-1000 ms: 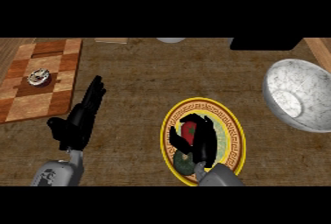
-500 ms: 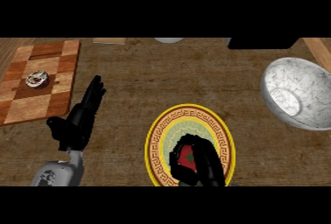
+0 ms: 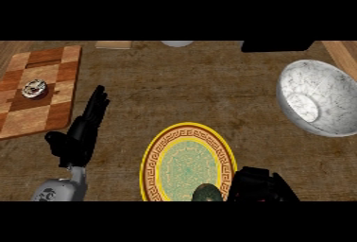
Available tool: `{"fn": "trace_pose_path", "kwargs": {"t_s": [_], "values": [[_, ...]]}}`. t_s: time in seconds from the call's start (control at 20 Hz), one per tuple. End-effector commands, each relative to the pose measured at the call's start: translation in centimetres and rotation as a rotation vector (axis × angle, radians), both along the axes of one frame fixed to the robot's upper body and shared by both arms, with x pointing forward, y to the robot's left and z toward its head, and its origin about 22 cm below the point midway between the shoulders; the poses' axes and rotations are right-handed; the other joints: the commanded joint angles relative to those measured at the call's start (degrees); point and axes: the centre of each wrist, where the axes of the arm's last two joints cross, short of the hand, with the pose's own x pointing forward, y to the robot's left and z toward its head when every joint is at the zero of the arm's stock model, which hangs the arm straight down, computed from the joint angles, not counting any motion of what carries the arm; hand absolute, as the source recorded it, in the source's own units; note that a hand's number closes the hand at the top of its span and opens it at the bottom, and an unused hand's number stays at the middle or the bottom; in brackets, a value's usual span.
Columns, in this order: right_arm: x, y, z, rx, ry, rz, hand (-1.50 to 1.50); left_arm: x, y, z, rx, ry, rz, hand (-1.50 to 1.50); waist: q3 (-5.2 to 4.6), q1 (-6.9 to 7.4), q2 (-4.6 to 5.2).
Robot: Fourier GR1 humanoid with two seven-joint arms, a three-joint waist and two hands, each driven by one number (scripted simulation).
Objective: Pick the tomato from the plate and place it in the bowl
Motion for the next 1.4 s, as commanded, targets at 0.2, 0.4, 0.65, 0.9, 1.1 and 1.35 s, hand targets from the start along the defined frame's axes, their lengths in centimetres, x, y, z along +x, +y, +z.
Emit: {"fn": "trace_pose_path", "kwargs": {"t_s": [0.2,0.4,0.65,0.9,1.1,1.35], "values": [[-2.9,-5.4,9.1,-0.050,-0.231,-0.070,1.50,-0.2,0.6,-0.2,0.008,-0.001,0.005,0.00,-0.06,0.59,0.28],[-3.8,-5.7,13.1,-0.109,-0.241,-0.157,1.50,1.0,-0.8,1.2,0.014,-0.003,-0.006,0.00,-0.11,1.06,0.35],[-2.1,-6.6,17.1,-0.085,-0.217,-0.265,1.50,1.0,-1.8,-0.2,0.002,-0.017,-0.032,0.00,-0.14,1.88,0.54],[1.1,-8.0,19.6,-0.101,-0.216,-0.357,1.50,0.6,-1.3,1.4,0.007,0.005,-0.048,0.00,-0.12,2.49,0.52],[4.2,-8.8,21.2,-0.085,-0.165,-0.381,1.50,-0.3,-1.5,0.9,0.016,-0.015,-0.040,0.00,-0.12,2.92,0.58],[7.5,-10.7,18.7,-0.283,-0.196,-0.496,1.50,1.4,-1.8,-1.0,-0.003,-0.008,-0.048,0.00,-0.11,2.54,0.75]]}}
